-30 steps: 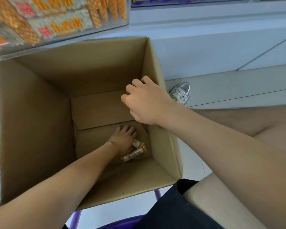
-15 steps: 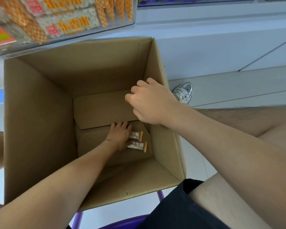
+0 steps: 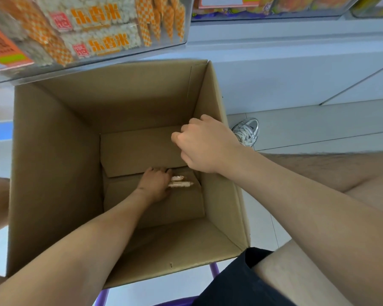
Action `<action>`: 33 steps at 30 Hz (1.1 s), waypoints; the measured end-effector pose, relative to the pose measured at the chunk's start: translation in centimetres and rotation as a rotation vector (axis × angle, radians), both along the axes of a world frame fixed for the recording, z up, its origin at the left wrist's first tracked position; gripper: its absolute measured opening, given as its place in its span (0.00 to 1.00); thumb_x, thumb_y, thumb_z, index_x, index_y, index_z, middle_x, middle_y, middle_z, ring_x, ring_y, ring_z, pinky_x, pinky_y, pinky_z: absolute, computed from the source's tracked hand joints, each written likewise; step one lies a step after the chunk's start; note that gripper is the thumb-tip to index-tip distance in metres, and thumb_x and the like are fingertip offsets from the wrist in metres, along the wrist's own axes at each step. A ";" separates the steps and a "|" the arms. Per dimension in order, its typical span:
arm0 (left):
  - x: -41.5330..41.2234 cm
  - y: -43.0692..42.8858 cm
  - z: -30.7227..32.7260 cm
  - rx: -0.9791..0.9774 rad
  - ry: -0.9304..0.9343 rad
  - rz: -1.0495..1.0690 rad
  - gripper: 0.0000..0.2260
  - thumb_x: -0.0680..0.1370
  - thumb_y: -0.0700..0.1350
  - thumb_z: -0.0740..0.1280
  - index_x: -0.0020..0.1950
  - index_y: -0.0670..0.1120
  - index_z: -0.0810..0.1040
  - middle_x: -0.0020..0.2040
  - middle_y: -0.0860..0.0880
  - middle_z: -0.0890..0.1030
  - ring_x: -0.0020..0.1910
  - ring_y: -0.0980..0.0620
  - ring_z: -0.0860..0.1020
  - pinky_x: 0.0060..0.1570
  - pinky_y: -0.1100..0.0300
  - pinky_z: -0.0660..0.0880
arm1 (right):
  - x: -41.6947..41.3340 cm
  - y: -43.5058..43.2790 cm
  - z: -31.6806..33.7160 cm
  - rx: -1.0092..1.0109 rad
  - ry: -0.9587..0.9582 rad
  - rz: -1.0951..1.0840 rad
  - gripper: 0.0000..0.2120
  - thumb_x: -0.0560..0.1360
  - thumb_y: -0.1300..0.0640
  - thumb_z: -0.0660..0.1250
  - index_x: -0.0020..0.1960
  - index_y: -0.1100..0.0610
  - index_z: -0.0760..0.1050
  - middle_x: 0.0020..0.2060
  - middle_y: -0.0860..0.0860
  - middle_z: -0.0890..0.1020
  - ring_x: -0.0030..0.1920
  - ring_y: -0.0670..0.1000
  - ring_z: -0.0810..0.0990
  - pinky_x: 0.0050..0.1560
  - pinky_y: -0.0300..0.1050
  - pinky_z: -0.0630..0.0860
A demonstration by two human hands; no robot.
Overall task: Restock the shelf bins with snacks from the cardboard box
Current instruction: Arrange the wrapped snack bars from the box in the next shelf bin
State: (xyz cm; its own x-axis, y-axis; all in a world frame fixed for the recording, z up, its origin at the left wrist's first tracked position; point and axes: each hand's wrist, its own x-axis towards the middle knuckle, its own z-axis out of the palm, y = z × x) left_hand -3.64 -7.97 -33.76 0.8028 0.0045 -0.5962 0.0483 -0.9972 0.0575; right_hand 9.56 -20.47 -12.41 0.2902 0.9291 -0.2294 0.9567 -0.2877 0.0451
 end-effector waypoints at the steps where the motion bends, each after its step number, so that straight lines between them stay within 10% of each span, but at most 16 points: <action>1: 0.3 0.3 0.5 -0.014 -0.003 0.054 0.23 0.79 0.55 0.69 0.71 0.49 0.72 0.65 0.46 0.80 0.64 0.43 0.78 0.64 0.50 0.69 | 0.1 0.1 0.1 -0.013 0.002 0.001 0.03 0.79 0.56 0.63 0.48 0.54 0.75 0.41 0.52 0.81 0.45 0.57 0.79 0.45 0.50 0.64; 5: 1.9 1.8 4.7 -0.226 -0.004 0.341 0.20 0.78 0.52 0.71 0.70 0.52 0.75 0.61 0.48 0.83 0.62 0.44 0.80 0.67 0.47 0.70 | 0.4 0.5 0.0 -0.023 0.006 0.004 0.05 0.79 0.56 0.63 0.52 0.54 0.76 0.40 0.51 0.79 0.45 0.57 0.80 0.43 0.49 0.65; 10: 3.6 4.5 13.2 -0.627 0.074 0.458 0.10 0.72 0.47 0.77 0.49 0.51 0.80 0.44 0.50 0.83 0.42 0.50 0.82 0.39 0.58 0.76 | 0.6 1.0 0.8 0.003 0.227 -0.051 0.23 0.72 0.50 0.72 0.65 0.47 0.69 0.52 0.48 0.77 0.51 0.53 0.78 0.51 0.53 0.77; 18: 1.8 8.0 28.7 -0.843 0.221 0.452 0.23 0.71 0.43 0.81 0.63 0.53 0.79 0.56 0.48 0.84 0.56 0.49 0.83 0.55 0.52 0.83 | 0.0 1.3 5.4 0.192 0.612 -0.140 0.21 0.71 0.50 0.79 0.57 0.44 0.71 0.47 0.41 0.81 0.46 0.43 0.79 0.44 0.47 0.76; 24: -0.8 9.6 35.6 -0.832 -0.080 0.643 0.22 0.73 0.36 0.79 0.64 0.49 0.77 0.55 0.46 0.85 0.52 0.48 0.86 0.48 0.55 0.84 | 0.3 1.6 9.4 0.366 0.683 -0.305 0.14 0.82 0.46 0.68 0.63 0.52 0.80 0.51 0.48 0.79 0.54 0.48 0.77 0.55 0.45 0.71; 28: -1.8 9.5 37.7 -0.780 -0.319 0.713 0.10 0.80 0.40 0.72 0.60 0.50 0.82 0.46 0.45 0.85 0.40 0.54 0.84 0.42 0.61 0.81 | 0.0 2.1 11.1 0.657 1.234 -0.559 0.09 0.86 0.59 0.63 0.58 0.60 0.81 0.44 0.55 0.87 0.46 0.50 0.86 0.47 0.43 0.79; 33: -0.9 9.5 38.8 -0.795 -0.508 0.803 0.17 0.79 0.43 0.73 0.68 0.53 0.78 0.44 0.47 0.85 0.38 0.54 0.83 0.45 0.57 0.83 | -0.2 2.9 11.5 0.757 1.299 -0.554 0.11 0.87 0.60 0.59 0.64 0.60 0.78 0.52 0.57 0.87 0.51 0.53 0.88 0.52 0.50 0.83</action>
